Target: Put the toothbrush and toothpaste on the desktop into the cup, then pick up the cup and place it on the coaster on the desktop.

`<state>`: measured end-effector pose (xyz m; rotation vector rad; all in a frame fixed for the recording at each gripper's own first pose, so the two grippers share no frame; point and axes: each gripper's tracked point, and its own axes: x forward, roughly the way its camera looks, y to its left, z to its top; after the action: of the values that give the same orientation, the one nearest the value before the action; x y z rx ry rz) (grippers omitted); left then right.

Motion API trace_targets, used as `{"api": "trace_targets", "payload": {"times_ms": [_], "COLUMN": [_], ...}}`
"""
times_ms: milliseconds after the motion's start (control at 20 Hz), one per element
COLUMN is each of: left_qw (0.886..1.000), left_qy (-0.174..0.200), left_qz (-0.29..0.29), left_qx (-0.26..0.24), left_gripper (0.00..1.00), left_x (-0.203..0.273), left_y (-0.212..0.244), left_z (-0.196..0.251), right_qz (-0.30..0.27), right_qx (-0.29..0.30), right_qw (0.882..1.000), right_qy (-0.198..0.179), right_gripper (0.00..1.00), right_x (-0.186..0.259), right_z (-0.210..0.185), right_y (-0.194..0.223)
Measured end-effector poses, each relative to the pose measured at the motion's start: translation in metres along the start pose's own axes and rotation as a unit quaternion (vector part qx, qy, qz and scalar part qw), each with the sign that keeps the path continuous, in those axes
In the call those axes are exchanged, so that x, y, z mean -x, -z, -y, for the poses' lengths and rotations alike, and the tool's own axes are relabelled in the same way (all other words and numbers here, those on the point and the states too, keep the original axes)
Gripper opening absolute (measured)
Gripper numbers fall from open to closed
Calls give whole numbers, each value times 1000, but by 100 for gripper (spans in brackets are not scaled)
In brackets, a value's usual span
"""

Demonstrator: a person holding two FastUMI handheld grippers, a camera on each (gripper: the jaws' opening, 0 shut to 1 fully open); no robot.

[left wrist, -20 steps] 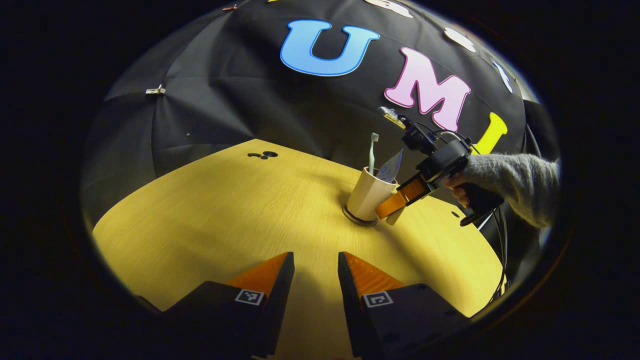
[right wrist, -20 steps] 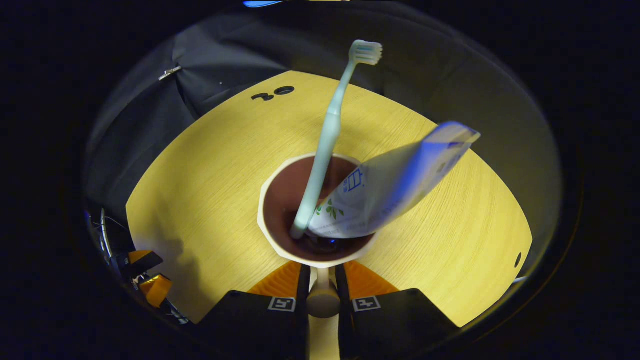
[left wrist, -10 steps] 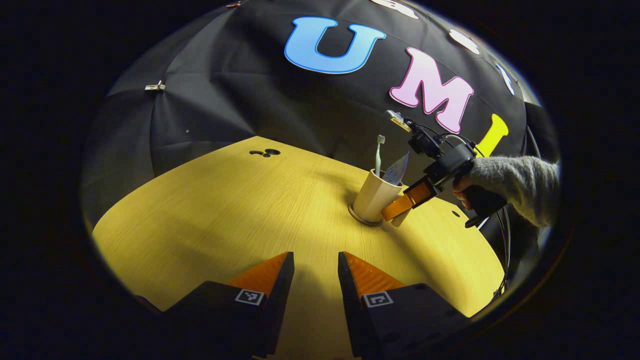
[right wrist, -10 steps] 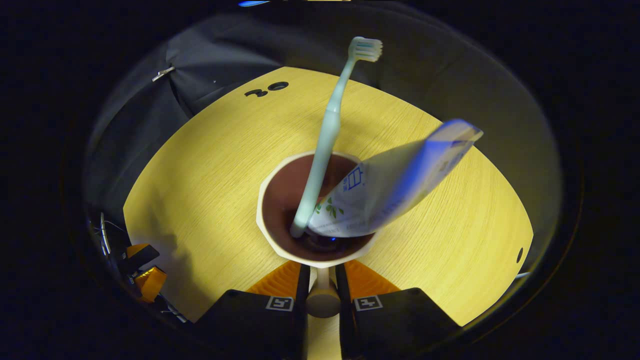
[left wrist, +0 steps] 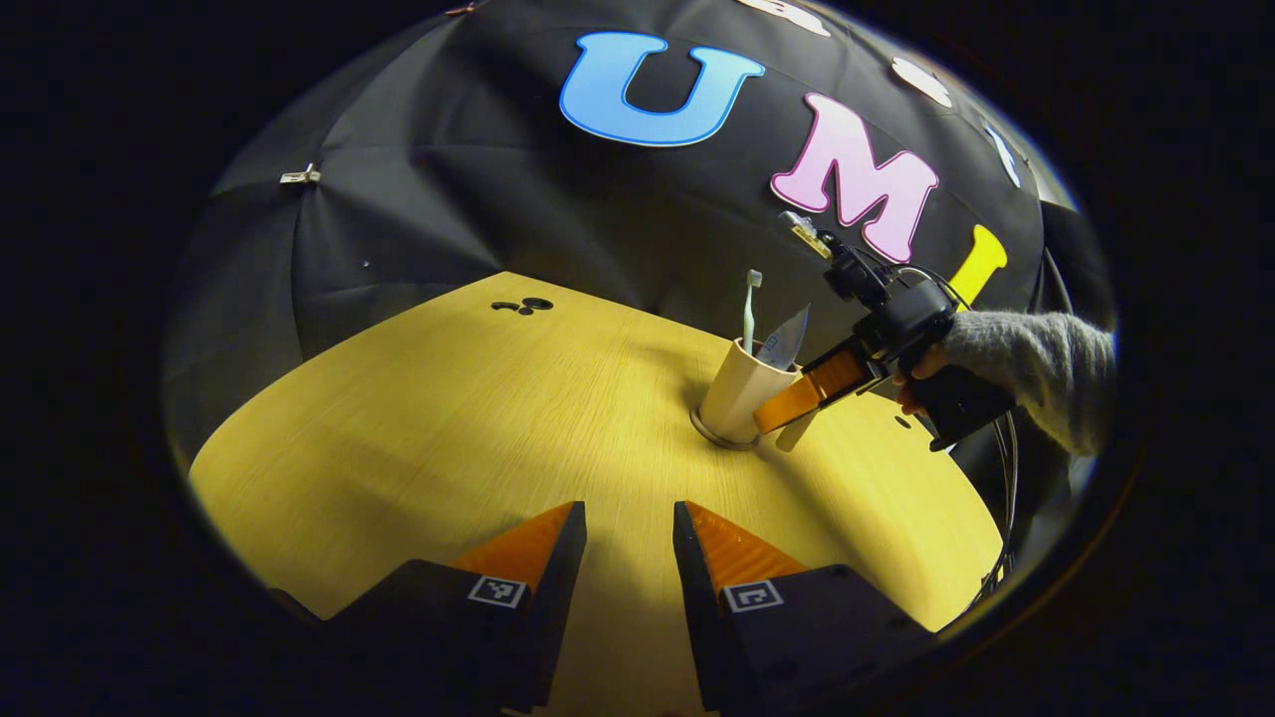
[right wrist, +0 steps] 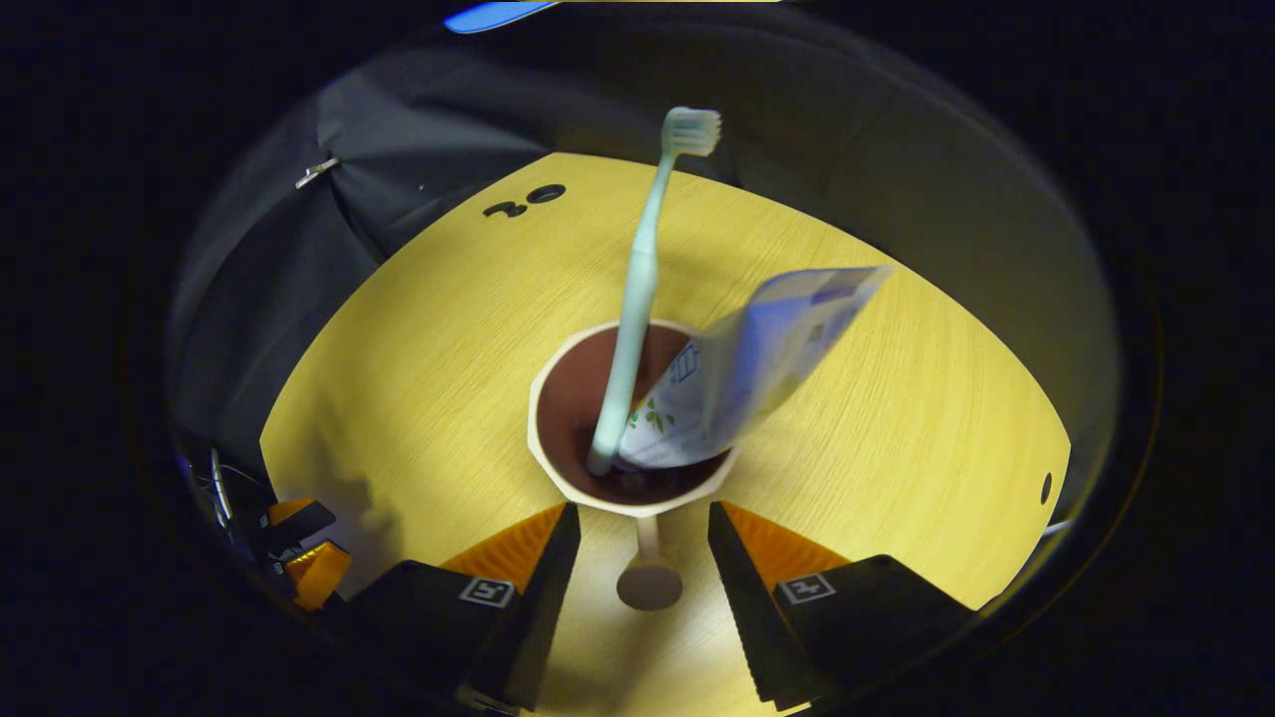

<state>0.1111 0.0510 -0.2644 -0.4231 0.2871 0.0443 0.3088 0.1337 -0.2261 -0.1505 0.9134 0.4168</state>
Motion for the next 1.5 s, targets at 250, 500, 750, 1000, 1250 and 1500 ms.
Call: {"api": "trace_targets", "payload": {"times_ms": [250, 500, 750, 1000, 1250, 1500], "left_qw": [1000, 1000, 999, 998, 995, 990], "left_qy": [7, 18, 36, 49, 69, 83], "left_qz": [0, 0, -1, 3, 14, 30], "left_qx": [-4, -23, -33, -40, -72, -108], "left_gripper": [57, 58, 58, 58, 58, 58], "left_x": [10, 25, 49, 73, 90, 103], "left_y": [-9, -30, -56, -92, -118, -138], "left_z": [10, 31, 69, 101, 131, 142], "right_qz": [34, 116, 212, 282, 308, 335], "right_qx": [-39, -75, -93, -129, -143, -183], "right_qw": [998, 989, 970, 947, 938, 923], "right_qy": [-34, -54, -68, -87, -74, -42], "right_gripper": [77, 78, 83, 86, 84, 84], "right_x": [36, 100, 183, 253, 294, 318], "right_z": [-9, -13, -23, -38, -42, -29], "right_y": [-3, -14, -13, 13, 48, 70]}}
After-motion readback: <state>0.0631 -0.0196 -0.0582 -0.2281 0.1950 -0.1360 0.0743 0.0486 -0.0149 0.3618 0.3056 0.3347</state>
